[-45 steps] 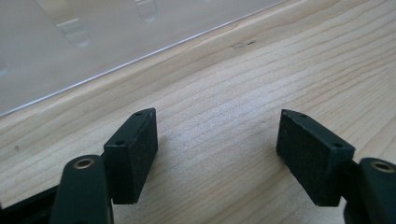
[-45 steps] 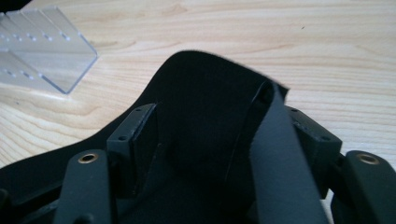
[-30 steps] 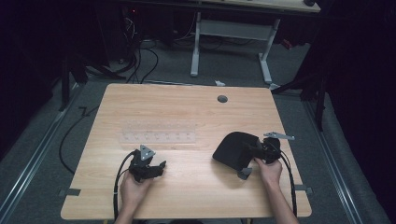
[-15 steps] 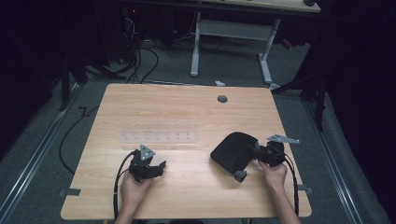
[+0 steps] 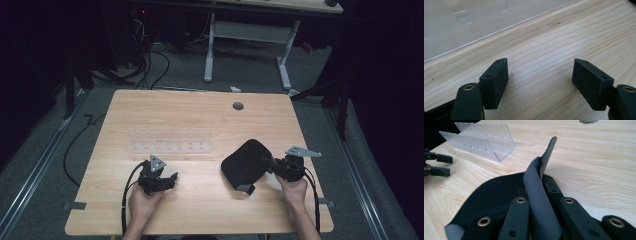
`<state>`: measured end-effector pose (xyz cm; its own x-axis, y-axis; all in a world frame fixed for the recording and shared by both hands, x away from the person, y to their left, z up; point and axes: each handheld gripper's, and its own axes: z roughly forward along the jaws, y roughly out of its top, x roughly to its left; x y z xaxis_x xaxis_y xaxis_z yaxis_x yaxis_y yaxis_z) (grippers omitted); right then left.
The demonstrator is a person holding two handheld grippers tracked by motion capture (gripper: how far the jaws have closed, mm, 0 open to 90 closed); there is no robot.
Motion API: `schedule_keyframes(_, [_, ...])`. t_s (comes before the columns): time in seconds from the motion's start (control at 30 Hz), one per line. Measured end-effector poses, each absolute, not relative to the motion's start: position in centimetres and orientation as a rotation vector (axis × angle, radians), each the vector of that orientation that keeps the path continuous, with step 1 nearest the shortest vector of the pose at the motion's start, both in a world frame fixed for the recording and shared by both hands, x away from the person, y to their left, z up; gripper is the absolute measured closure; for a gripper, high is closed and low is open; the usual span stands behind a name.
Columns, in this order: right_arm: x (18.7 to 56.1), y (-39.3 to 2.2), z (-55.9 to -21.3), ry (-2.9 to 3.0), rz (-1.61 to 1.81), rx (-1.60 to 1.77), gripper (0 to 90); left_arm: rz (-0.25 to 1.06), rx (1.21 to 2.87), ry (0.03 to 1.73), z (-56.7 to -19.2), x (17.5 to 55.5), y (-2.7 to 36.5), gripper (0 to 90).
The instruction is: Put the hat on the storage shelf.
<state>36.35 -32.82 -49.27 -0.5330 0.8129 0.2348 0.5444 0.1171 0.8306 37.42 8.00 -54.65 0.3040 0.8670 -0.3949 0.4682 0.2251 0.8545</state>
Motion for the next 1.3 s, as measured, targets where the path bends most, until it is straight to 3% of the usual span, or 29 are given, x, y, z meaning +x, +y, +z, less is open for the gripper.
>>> schedule_keyframes(0.83, [33.4,-32.6,-46.8,2.061,1.433,1.301,84.6,0.42,1.424,1.321,-54.6,37.3,7.9,27.5])
schedule_keyframes(1.1, [32.7,-31.5,-46.3,2.078,1.447,1.292,84.6,0.407,1.441,1.311,-54.7,37.3,7.7,21.8])
schedule_keyframes(1.3, [32.5,-30.3,-46.3,2.102,1.457,1.284,84.5,0.4,1.457,1.322,-54.5,37.3,7.4,23.6])
